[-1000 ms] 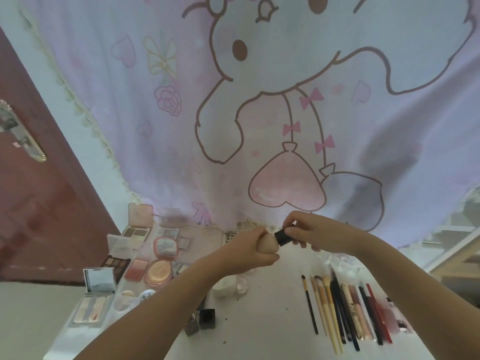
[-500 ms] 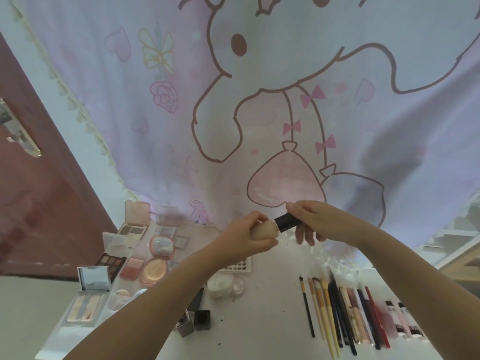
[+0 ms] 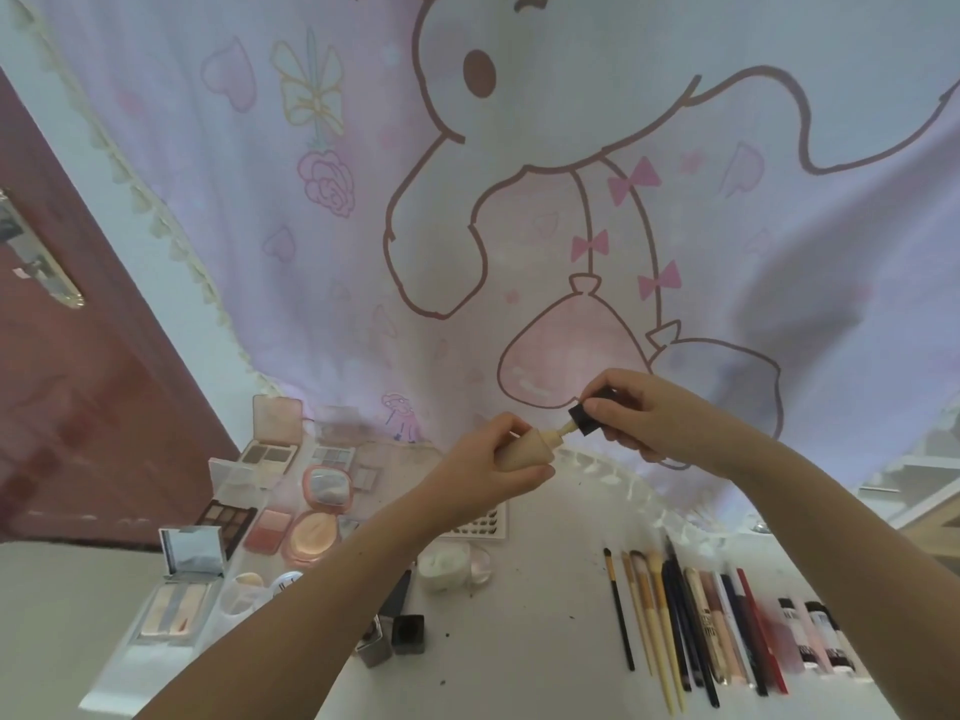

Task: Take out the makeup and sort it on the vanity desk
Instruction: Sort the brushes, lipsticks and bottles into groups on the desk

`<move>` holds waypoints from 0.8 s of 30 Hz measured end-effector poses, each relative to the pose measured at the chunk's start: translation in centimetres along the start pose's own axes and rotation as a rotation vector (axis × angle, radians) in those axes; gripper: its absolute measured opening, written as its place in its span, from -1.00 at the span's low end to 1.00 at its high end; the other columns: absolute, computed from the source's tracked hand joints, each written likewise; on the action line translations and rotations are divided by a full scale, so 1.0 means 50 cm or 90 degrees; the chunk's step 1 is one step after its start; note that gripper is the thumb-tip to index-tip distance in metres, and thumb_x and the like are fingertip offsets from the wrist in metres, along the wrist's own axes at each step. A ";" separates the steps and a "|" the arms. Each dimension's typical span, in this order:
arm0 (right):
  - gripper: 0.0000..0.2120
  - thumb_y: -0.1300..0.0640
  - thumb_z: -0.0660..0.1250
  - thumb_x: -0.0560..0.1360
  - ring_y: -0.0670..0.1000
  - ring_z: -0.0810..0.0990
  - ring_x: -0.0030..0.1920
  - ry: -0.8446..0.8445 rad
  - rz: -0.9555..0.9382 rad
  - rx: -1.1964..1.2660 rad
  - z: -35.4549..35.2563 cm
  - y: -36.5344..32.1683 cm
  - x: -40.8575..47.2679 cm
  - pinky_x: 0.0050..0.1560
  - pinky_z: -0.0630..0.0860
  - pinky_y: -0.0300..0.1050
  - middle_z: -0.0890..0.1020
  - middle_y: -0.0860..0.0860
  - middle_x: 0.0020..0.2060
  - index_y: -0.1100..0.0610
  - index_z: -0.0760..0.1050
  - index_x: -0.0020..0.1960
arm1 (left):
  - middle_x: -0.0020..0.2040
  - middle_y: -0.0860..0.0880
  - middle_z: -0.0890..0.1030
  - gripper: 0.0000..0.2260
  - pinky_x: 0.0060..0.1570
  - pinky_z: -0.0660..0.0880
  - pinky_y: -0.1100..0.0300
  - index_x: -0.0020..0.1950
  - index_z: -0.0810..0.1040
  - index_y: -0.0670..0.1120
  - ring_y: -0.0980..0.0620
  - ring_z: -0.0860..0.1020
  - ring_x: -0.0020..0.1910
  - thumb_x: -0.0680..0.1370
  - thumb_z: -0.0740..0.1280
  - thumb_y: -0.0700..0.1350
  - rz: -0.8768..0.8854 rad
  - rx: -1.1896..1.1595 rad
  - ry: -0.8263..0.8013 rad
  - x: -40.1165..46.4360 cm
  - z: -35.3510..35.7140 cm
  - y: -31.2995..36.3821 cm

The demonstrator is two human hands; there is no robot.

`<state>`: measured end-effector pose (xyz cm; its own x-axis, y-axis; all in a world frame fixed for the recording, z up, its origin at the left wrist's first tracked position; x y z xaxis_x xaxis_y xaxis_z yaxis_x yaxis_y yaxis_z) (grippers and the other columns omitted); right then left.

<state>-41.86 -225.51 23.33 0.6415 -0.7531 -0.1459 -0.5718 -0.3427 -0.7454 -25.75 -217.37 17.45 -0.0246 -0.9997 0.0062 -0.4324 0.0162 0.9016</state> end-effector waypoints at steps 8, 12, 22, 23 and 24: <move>-0.88 -0.09 0.23 0.50 -0.20 0.39 -0.54 0.027 -0.034 -0.060 -0.026 -0.014 -0.011 -0.50 0.34 -0.40 0.53 -0.15 -0.49 -0.13 0.49 -0.17 | -0.08 0.07 0.57 -0.73 -0.17 0.59 0.04 0.00 0.43 0.16 -0.02 0.58 -0.17 0.39 0.43 0.11 0.009 0.008 0.016 -0.003 0.015 -0.001; -0.86 -0.03 0.23 0.54 -0.17 0.35 -0.54 0.038 -0.011 -0.010 -0.049 -0.006 -0.021 -0.49 0.31 -0.33 0.49 -0.11 -0.52 -0.04 0.52 -0.13 | -0.06 0.07 0.56 -0.72 -0.15 0.61 0.02 0.03 0.45 0.15 0.02 0.58 -0.14 0.39 0.43 0.09 0.019 -0.024 0.019 -0.010 0.009 -0.003; -0.87 -0.06 0.24 0.53 -0.19 0.36 -0.56 0.055 -0.022 -0.059 -0.058 -0.019 -0.023 -0.52 0.29 -0.41 0.51 -0.15 -0.53 -0.08 0.52 -0.14 | -0.04 0.06 0.56 -0.72 -0.20 0.60 -0.06 0.01 0.44 0.17 -0.05 0.57 -0.12 0.37 0.43 0.10 0.002 -0.031 0.014 -0.017 0.021 -0.008; -0.86 -0.06 0.24 0.52 -0.18 0.34 -0.56 0.057 -0.018 -0.044 -0.060 -0.017 -0.023 -0.52 0.29 -0.40 0.50 -0.13 -0.53 -0.07 0.53 -0.15 | -0.04 0.05 0.56 -0.72 -0.20 0.60 -0.06 0.02 0.45 0.16 -0.06 0.57 -0.11 0.37 0.43 0.11 0.002 -0.031 0.013 -0.017 0.020 -0.009; -0.85 -0.06 0.25 0.52 -0.18 0.33 -0.56 0.056 -0.013 -0.022 -0.061 -0.015 -0.024 -0.52 0.28 -0.40 0.49 -0.12 -0.54 -0.05 0.53 -0.16 | -0.04 0.05 0.56 -0.71 -0.17 0.60 -0.05 0.03 0.45 0.15 -0.05 0.57 -0.11 0.38 0.43 0.10 0.003 -0.028 0.013 -0.017 0.019 -0.012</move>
<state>-43.74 -226.08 26.05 0.6069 -0.7915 -0.0725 -0.5778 -0.3767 -0.7240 -26.32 -216.53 16.48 -0.0081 -0.9998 0.0189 -0.3927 0.0205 0.9194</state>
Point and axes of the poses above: each hand's wrist, its own x-axis towards the middle knuckle, its own z-axis out of the palm, y = z × x, the point moved 5 cm from there along x, towards the middle knuckle
